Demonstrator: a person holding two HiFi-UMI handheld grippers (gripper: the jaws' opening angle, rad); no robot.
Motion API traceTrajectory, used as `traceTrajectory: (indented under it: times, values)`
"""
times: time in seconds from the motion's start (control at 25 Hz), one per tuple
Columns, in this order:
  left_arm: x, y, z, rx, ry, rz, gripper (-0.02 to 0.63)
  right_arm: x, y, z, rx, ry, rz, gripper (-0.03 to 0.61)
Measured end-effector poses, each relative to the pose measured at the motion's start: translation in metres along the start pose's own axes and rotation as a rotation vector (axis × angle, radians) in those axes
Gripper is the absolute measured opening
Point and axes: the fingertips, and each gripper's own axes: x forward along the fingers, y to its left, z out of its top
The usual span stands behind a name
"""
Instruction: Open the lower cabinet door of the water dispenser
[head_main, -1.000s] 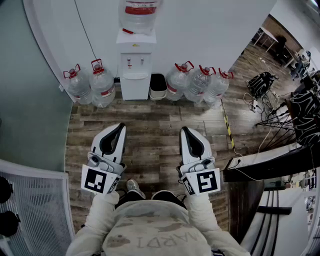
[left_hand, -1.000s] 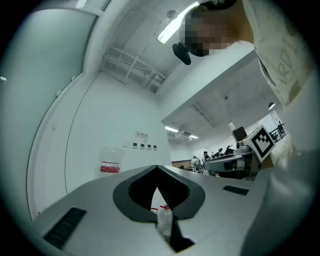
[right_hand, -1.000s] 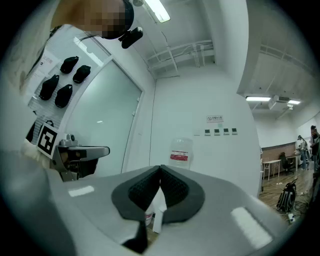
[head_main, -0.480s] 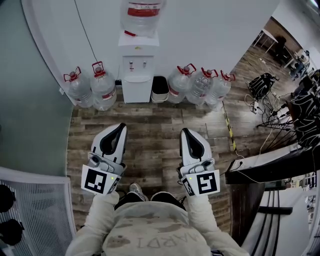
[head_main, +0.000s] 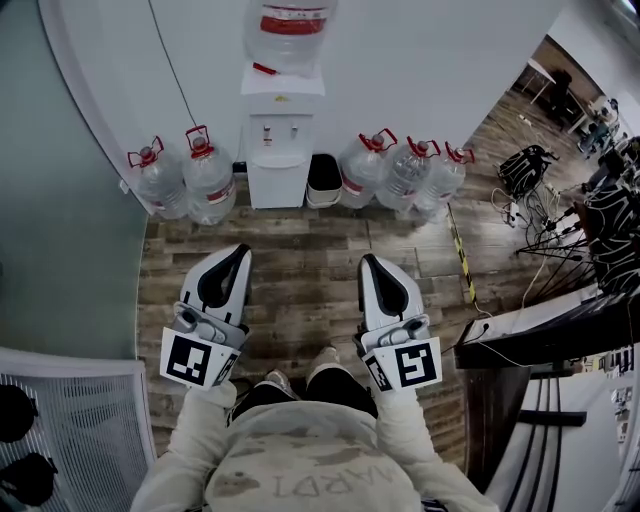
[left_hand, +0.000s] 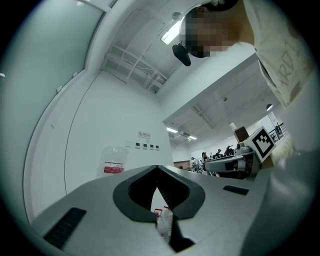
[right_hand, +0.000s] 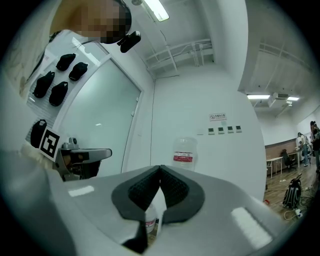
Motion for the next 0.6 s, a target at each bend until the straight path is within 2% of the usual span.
traceTrajectory:
  times: [0.28,0.6]
  values:
    - [0.027,0.022,-0.009,0.009,-0.001,0.01,-0.002,0.036,-0.016,-0.006,0.005,-0.01,0.019,0.011]
    - [0.093,0.057,-0.019,0.037,-0.005,0.025,-0.002,0.103,-0.064,-0.013,0.001,-0.021,0.042,0.011]
